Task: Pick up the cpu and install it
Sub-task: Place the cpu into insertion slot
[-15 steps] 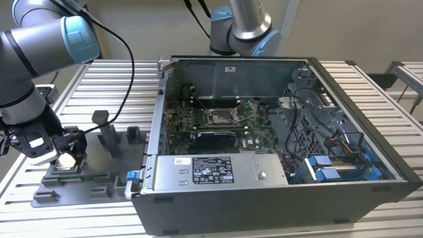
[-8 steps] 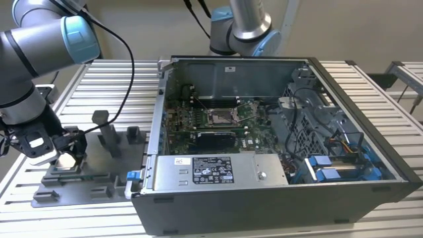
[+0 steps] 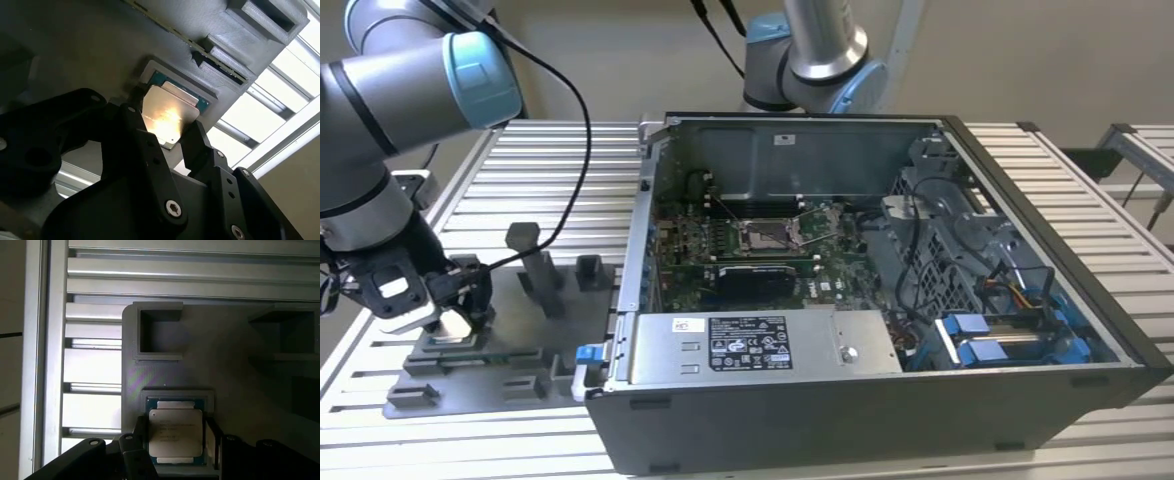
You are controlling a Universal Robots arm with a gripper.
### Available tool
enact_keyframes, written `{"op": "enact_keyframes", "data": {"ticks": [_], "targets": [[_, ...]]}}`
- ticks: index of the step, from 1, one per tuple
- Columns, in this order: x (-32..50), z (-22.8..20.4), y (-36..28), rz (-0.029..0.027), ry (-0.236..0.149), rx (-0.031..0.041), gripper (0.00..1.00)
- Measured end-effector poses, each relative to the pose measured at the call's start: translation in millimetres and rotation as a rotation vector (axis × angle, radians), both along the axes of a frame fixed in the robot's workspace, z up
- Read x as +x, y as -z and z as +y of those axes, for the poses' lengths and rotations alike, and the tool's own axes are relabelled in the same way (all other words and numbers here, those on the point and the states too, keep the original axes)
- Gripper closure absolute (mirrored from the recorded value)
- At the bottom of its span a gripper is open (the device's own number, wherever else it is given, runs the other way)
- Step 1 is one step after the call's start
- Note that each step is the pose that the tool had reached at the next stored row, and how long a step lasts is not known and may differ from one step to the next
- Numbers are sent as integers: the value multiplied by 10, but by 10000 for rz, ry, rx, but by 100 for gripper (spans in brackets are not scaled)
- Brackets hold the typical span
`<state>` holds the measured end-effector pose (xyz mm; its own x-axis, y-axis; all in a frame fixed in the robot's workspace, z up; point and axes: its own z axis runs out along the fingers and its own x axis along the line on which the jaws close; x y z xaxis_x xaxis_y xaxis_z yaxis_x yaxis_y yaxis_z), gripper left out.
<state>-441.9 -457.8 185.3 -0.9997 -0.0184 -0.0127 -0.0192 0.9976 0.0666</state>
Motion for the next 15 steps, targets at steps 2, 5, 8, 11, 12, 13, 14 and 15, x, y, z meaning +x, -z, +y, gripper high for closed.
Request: {"op": "enact_keyframes", "data": {"ticks": [2, 5, 8, 11, 12, 13, 14, 15], "targets": [[0, 0, -17, 16, 1, -1, 100], [0, 0, -17, 15, 0, 1, 100], [0, 0, -18, 16, -2, 1, 100], [0, 0, -18, 16, -2, 1, 100], [0, 0, -19, 17, -3, 0, 100], [-1, -1, -35, 21, -3, -3, 100], [-1, -1, -56, 20, -4, -2, 100], [0, 0, -83, 18, -3, 0, 100]]}}
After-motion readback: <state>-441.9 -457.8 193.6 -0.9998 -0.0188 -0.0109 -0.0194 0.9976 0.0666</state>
